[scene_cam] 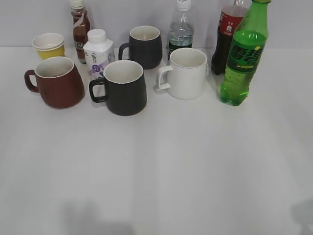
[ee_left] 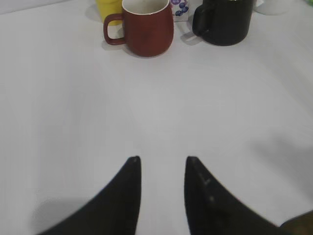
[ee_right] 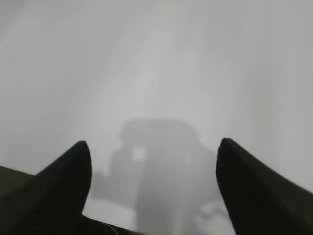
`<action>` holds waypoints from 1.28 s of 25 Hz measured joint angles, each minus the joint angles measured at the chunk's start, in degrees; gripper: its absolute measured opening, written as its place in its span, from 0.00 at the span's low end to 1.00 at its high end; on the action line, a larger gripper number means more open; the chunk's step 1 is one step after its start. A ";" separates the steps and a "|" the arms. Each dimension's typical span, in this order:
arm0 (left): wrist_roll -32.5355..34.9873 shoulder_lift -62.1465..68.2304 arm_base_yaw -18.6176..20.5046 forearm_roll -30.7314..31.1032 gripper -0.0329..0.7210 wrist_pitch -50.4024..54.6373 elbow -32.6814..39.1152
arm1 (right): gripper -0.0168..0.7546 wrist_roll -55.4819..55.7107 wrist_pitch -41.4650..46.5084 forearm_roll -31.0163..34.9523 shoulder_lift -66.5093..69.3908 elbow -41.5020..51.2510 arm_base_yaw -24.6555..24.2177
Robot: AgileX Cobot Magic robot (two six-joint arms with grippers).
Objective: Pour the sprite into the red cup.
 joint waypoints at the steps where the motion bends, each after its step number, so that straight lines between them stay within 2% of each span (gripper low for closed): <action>1: 0.00 0.00 0.00 -0.05 0.36 0.00 0.00 | 0.79 0.00 0.00 0.00 0.00 0.07 0.00; 17: 0.02 0.00 0.08 -0.05 0.36 -0.10 0.05 | 0.79 0.00 -0.41 -0.10 0.00 0.07 0.00; 20: 0.07 0.00 3.24 -0.05 0.36 -0.10 0.05 | 0.79 0.00 -0.48 -0.10 -0.13 0.07 -0.39; 23: 0.13 0.00 9.76 -0.05 0.36 -0.10 0.05 | 0.79 0.00 -0.55 -0.10 -1.23 0.07 -4.32; 26: 0.13 -1.45 14.11 0.00 0.36 -0.24 0.10 | 0.79 0.00 -0.69 -0.10 -4.72 0.07 -10.09; 29: 0.17 -3.17 15.37 -0.04 0.36 -0.30 0.10 | 0.79 0.00 -0.64 -0.12 -9.58 0.07 -15.18; 32: 0.17 -3.37 15.39 -0.03 0.36 -0.31 0.10 | 0.79 0.00 -0.69 -0.04 -11.11 0.07 -17.83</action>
